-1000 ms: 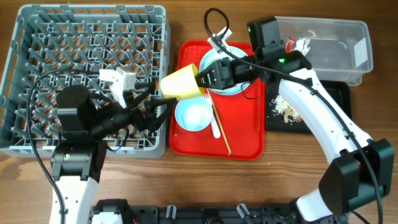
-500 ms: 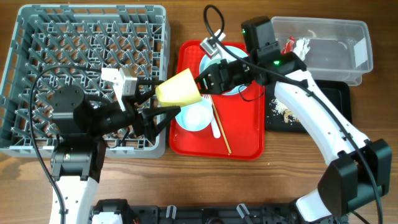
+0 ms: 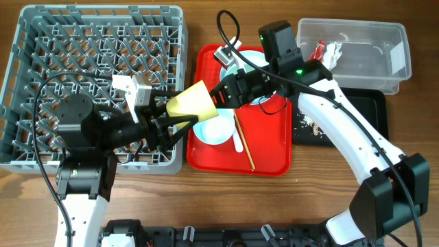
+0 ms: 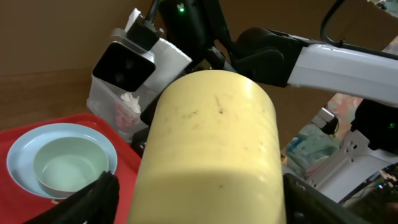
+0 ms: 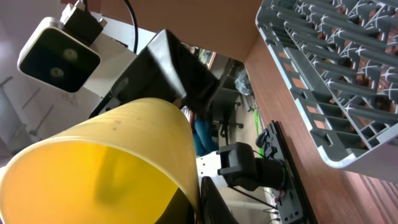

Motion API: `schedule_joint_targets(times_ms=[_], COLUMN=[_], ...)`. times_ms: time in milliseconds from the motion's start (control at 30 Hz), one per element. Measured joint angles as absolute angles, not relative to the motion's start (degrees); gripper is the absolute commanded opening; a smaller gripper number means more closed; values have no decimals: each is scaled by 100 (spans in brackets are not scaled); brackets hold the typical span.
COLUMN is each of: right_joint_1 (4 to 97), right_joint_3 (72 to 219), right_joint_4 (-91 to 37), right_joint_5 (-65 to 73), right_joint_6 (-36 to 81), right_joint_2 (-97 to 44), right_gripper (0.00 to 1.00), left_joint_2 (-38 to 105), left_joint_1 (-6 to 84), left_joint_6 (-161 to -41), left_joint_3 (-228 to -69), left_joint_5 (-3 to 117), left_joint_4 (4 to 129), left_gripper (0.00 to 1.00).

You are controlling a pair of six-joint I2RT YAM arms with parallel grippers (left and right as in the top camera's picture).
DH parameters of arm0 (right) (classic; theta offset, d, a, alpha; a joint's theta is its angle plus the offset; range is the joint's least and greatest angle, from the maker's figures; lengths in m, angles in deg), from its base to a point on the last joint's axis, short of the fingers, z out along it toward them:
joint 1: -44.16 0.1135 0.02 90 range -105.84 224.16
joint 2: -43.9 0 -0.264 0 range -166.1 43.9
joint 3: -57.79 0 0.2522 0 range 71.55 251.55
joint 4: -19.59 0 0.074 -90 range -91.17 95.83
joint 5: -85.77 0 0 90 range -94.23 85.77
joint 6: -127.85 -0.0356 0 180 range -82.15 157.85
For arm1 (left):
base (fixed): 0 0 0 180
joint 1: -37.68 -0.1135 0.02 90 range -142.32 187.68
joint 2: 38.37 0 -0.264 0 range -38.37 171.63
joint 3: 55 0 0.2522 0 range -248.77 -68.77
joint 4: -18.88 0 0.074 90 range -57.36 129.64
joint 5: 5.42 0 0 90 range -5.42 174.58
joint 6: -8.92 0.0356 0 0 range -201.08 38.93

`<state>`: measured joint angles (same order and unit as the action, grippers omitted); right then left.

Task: Sort waste into correct bins and load items into the dishwasher rack
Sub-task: 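Hand the yellow cup from the right gripper to the left gripper, then place the yellow cup in the dish rack with the left gripper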

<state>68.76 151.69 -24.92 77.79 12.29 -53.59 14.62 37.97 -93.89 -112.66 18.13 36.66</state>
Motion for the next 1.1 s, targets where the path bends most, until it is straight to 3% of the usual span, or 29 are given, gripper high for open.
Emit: schedule_joint_targets(times_ms=[133,367,467,533,600,733,867,1100], right_joint_1=[6876,6876,6876,6876,6869,6673,6083,5624], right_joint_3=[15169,15169,15169,15169,15167,15167,15180,15296], right_joint_4=[-2492,-2492,-2492,-2494,-2494,-2542,-3034,-5069], right_joint_5=[7761,7764,7761,7742,7569,6983,6019,4133], right_joint_6=[1215,1218,1213,1202,1194,1196,1209,1983], right_joint_2=[-5359,-5359,-5359,-5359,-5361,-5365,-5359,-5322], right_gripper=[4,5,13,17,20,25,27,28], left_joint_2=[1460,1460,1460,1460,1449,1386,1484,1484], left_joint_1=[3801,3801,3801,3801,3832,3880,3847,3841], left_joint_6=[-9389,-9431,-9429,-9420,-9392,-9287,-9164,-9140], left_joint_3=[-11266,-11266,-11266,-11282,-11317,-11404,-11380,-11500], left_joint_5=[1721,1719,1734,1810,2062,2892,4682,6901], left_joint_4=[3646,3646,3650,3786,4127,4726,5556,6874], left_gripper=[56,57,56,53,41,34,26,16])
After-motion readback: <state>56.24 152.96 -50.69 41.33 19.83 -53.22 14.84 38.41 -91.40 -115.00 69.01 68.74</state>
